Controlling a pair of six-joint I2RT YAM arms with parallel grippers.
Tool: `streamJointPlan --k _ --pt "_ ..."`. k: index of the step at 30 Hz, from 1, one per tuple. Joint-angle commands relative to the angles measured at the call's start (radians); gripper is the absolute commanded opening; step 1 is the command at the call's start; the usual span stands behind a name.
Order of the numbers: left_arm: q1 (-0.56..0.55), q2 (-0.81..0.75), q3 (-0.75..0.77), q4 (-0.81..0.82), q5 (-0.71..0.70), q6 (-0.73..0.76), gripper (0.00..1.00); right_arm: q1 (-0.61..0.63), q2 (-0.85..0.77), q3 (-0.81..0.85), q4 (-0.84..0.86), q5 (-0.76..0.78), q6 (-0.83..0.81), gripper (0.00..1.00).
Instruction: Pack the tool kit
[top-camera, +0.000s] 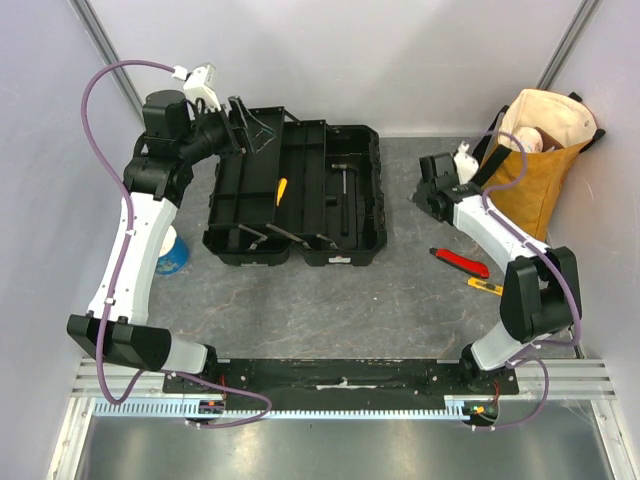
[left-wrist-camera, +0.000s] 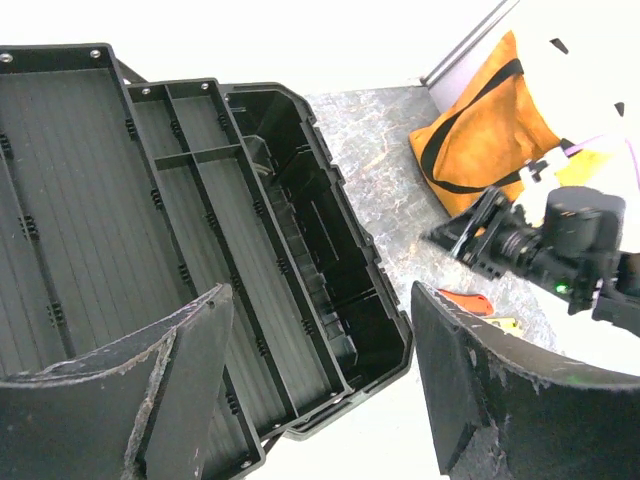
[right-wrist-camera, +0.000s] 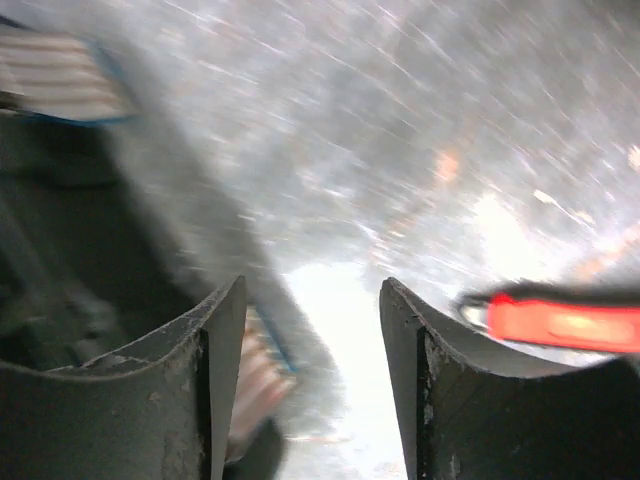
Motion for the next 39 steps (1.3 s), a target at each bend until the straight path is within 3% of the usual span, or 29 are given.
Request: streamJointPlan --k 1,7,25,39 --pt "0.003 -0.01 -0.008 0.082 0.064 0.063 0.78 -0.048 -0.037 -0.13 -0.065 0.048 0.13 0.65" --pt "0.003 -0.008 -0.023 0.082 0.043 0.057 0.78 -0.127 -0.057 -0.217 -0.14 0.097 0.274 0.98" --pt "0.006 -0.025 -0.029 0.046 -0.022 0.049 0.78 -0.276 -0.1 -0.352 -0.197 -0.031 0.804 0.95" --pt "0.004 -0.001 0.001 0.034 -0.043 0.049 0.78 -0.364 -0.03 -0.348 -0.185 -0.078 0.88 0.91"
